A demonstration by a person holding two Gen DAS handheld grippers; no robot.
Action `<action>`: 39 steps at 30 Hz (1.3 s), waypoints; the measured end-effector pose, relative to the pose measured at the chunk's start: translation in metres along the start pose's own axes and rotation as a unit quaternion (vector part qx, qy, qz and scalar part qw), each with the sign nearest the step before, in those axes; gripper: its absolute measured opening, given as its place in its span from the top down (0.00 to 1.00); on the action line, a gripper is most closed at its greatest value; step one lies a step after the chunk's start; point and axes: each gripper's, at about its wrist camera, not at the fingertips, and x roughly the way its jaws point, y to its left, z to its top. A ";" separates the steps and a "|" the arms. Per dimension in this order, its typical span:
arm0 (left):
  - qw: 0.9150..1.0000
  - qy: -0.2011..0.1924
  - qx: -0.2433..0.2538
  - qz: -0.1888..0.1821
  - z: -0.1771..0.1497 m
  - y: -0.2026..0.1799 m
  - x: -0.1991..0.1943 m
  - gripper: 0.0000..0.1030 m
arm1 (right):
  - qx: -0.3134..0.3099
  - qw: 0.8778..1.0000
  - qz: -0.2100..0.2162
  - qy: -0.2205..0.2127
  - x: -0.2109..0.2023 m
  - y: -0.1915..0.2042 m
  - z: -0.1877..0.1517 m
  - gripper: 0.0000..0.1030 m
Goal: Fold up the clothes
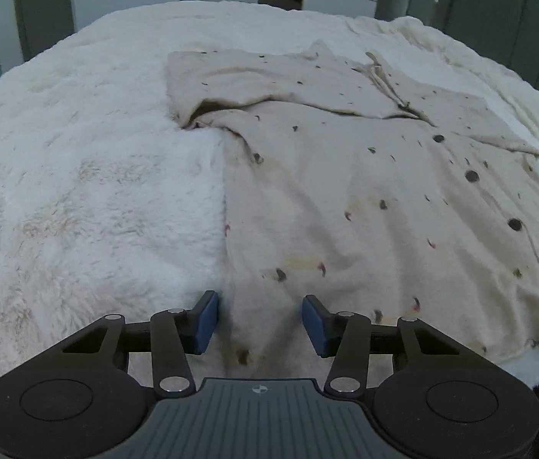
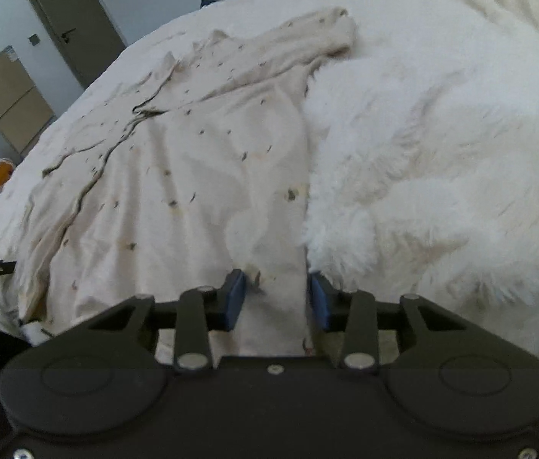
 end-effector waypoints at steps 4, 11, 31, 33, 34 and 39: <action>0.996 0.035 -0.044 -0.063 -0.005 0.021 0.006 0.56 | 0.044 0.997 0.057 0.025 0.004 -0.019 0.000 0.65; 0.995 0.017 -0.051 -0.083 -0.007 0.032 -0.018 0.98 | 0.075 0.994 0.075 0.014 -0.014 -0.032 -0.001 0.99; 0.996 0.041 -0.029 -0.067 -0.007 0.048 -0.032 0.65 | 0.015 0.999 -0.008 0.030 -0.030 -0.026 0.003 0.72; 0.997 0.036 -0.011 -0.074 -0.004 0.050 -0.028 0.62 | 0.022 0.999 0.009 0.037 -0.021 -0.030 0.003 0.69; 0.996 0.046 -0.011 -0.081 -0.003 0.051 -0.022 0.62 | 0.027 0.998 0.021 0.046 -0.016 -0.035 0.003 0.70; 0.985 0.112 -0.020 -0.128 -0.003 0.052 -0.005 0.98 | 0.036 0.995 0.066 0.066 -0.009 -0.039 0.003 0.93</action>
